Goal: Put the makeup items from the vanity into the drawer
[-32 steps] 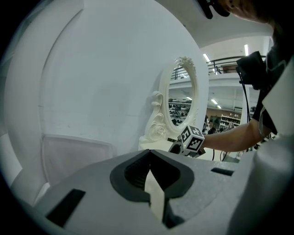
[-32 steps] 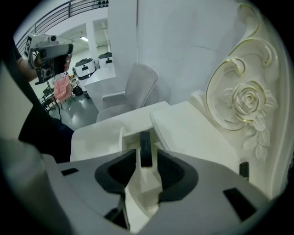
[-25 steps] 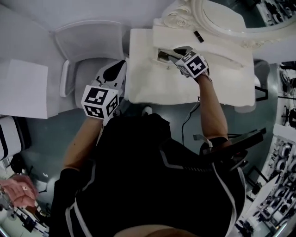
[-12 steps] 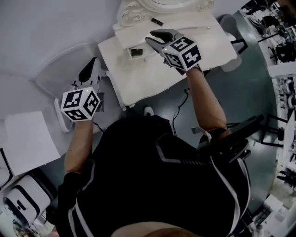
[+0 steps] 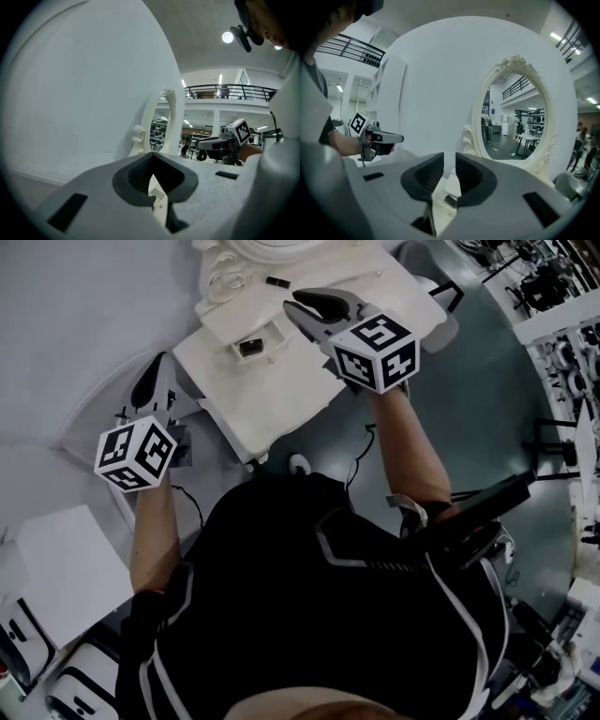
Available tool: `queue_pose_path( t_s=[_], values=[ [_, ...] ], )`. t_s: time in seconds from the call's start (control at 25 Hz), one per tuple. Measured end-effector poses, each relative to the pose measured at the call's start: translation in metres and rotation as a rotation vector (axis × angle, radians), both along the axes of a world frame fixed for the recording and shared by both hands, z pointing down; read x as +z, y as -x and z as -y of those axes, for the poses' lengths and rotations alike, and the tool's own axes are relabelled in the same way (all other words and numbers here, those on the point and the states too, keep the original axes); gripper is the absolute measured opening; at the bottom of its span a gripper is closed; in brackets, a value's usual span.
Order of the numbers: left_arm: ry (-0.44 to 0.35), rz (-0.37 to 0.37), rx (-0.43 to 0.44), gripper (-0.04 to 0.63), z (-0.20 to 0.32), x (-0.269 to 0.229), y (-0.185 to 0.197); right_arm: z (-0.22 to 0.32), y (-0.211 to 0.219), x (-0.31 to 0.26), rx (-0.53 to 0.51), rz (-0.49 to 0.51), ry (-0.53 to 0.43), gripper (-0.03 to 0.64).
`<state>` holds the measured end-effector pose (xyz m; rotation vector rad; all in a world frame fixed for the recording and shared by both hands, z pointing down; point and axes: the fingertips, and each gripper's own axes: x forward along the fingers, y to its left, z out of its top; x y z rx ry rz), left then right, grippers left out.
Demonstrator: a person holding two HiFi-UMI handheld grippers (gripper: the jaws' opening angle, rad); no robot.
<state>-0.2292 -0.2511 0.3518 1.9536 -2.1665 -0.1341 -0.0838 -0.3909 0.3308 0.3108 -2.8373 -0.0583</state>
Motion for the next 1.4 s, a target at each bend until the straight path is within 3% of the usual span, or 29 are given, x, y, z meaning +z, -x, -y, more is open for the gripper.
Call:
queue_pose_path(
  t_s=[0.2, 0.44, 0.68, 0.88, 1.04, 1.4],
  values=[
    [-0.006, 0.039, 0.026, 0.003, 0.001, -0.006, -0.002, 0.0, -0.018, -0.017, 0.083, 0.067, -0.005, 0.051],
    [-0.004, 0.089, -0.01, 0.003, -0.001, -0.012, 0.0, 0.001, -0.037, -0.037, 0.164, 0.14, -0.009, 0.006],
    [-0.022, 0.087, -0.055, 0.003, -0.004, -0.021, 0.007, 0.004, -0.043, -0.041, 0.197, 0.132, -0.047, 0.005],
    [-0.026, 0.133, -0.059, 0.003, -0.002, -0.024, 0.007, 0.007, -0.043, -0.044, 0.199, 0.135, -0.064, 0.005],
    [-0.031, 0.103, -0.043, 0.003, -0.003, -0.03, -0.001, 0.005, -0.045, -0.047, 0.189, 0.138, -0.063, 0.005],
    [-0.011, 0.154, -0.066, 0.003, -0.001, -0.028, -0.007, 0.008, -0.048, -0.043, 0.181, 0.132, -0.058, 0.005]
  ],
)
